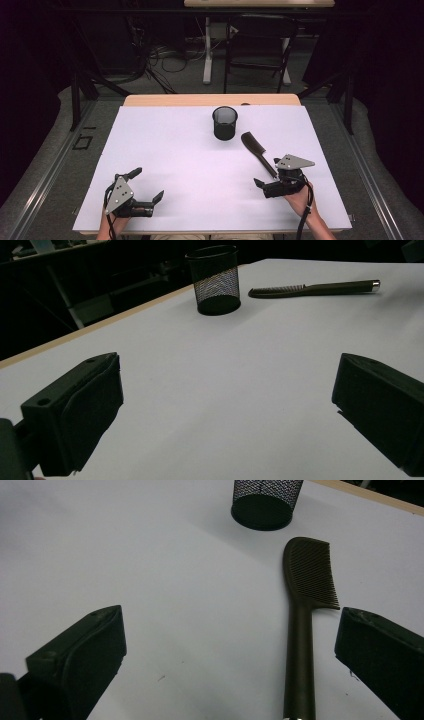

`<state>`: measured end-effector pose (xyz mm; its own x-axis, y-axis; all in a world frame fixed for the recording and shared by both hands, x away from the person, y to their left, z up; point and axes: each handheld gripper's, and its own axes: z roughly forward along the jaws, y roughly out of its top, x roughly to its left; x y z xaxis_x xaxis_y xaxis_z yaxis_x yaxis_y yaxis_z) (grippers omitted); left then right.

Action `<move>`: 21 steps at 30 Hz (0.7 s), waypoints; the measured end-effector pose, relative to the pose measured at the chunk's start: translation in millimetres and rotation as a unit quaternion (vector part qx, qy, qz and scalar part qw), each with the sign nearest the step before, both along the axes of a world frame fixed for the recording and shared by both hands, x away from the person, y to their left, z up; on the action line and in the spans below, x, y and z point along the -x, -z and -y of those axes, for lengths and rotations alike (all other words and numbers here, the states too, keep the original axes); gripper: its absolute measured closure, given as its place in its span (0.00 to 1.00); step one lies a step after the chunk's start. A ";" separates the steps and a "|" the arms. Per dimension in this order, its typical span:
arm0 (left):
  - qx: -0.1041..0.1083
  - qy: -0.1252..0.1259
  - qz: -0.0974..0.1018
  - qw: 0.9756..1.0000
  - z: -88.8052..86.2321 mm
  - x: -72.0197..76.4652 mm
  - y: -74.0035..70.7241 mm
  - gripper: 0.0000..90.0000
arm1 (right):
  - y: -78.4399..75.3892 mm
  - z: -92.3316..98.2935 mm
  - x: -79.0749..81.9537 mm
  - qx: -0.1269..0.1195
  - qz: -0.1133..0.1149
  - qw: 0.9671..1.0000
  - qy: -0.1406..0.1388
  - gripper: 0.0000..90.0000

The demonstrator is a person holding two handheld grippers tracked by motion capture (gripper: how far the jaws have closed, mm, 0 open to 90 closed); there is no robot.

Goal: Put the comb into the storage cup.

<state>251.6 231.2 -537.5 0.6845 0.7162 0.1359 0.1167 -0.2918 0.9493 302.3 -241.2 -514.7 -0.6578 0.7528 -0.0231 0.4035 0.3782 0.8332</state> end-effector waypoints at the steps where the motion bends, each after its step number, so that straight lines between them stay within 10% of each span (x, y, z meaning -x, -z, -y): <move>1: 0.000 0.000 -0.001 1.000 0.0 0.0 0.1 0.00 | -0.3 -0.9 -1.4 0.002 -0.002 1.000 0.002 0.00; 21: 0.004 -0.002 -0.005 1.000 -2.6 0.5 1.0 0.00 | -17.7 -17.0 -33.3 0.038 -0.038 0.999 0.005 0.00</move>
<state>251.1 233.8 -538.5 0.6824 0.7205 0.1234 0.1278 -0.2839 0.9503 335.6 -224.2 -497.0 -0.6529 0.7568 -0.0312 0.4681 0.4355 0.7689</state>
